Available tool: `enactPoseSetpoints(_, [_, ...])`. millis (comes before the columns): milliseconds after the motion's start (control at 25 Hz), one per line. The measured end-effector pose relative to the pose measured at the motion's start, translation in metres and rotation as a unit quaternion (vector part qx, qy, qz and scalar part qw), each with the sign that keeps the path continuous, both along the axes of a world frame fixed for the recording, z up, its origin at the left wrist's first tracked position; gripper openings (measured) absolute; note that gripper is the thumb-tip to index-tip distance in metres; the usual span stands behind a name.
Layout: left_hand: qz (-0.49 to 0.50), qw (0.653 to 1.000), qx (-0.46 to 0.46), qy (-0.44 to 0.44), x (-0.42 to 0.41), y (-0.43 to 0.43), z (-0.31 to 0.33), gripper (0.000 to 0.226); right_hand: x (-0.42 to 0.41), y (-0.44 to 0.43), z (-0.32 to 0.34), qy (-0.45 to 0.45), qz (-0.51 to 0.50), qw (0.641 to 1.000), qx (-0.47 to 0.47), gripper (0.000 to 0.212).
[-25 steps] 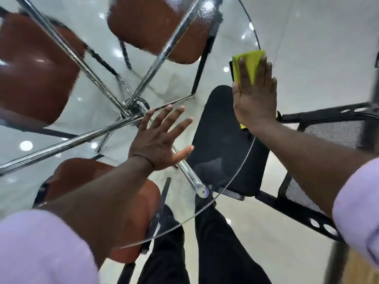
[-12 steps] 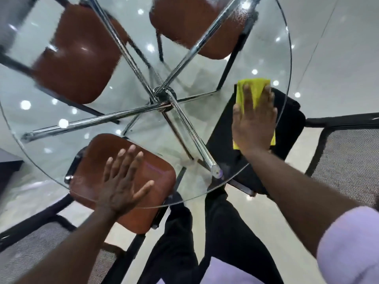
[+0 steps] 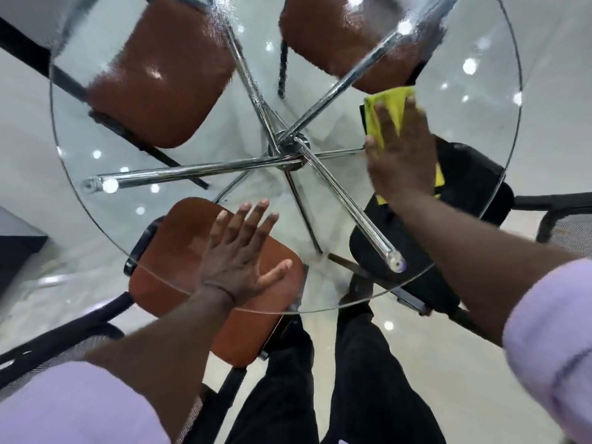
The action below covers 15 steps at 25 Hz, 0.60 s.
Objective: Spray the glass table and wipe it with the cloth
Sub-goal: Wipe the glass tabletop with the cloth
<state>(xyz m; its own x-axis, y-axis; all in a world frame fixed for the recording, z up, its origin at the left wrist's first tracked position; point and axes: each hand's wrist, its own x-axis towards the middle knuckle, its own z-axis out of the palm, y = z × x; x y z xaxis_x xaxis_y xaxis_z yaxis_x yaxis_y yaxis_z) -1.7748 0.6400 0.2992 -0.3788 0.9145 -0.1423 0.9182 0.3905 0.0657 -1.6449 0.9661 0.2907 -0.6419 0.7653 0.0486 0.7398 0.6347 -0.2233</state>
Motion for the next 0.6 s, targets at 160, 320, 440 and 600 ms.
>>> enactPoseSetpoints(160, [0.018,0.999,0.023,-0.037,0.000,-0.002,0.005,0.086,0.037,-0.141,0.010,0.023,0.157,0.987,0.001,0.062])
enactPoseSetpoints(320, [0.020,0.995,0.057,-0.077,0.003,-0.004,0.009,0.084,0.157,-0.139,0.015,-0.009,0.321,0.947,0.030,0.059])
enactPoseSetpoints(440, [-0.005,0.999,0.035,-0.041,0.019,0.008,0.011,0.088,0.172,-0.035,-0.001,-0.010,0.165,0.983,0.077,0.066])
enactPoseSetpoints(600, [-0.099,0.991,0.075,-0.053,0.063,0.088,0.015,0.082,0.144,0.008,0.005,0.038,-0.188,0.980,-0.055,0.063])
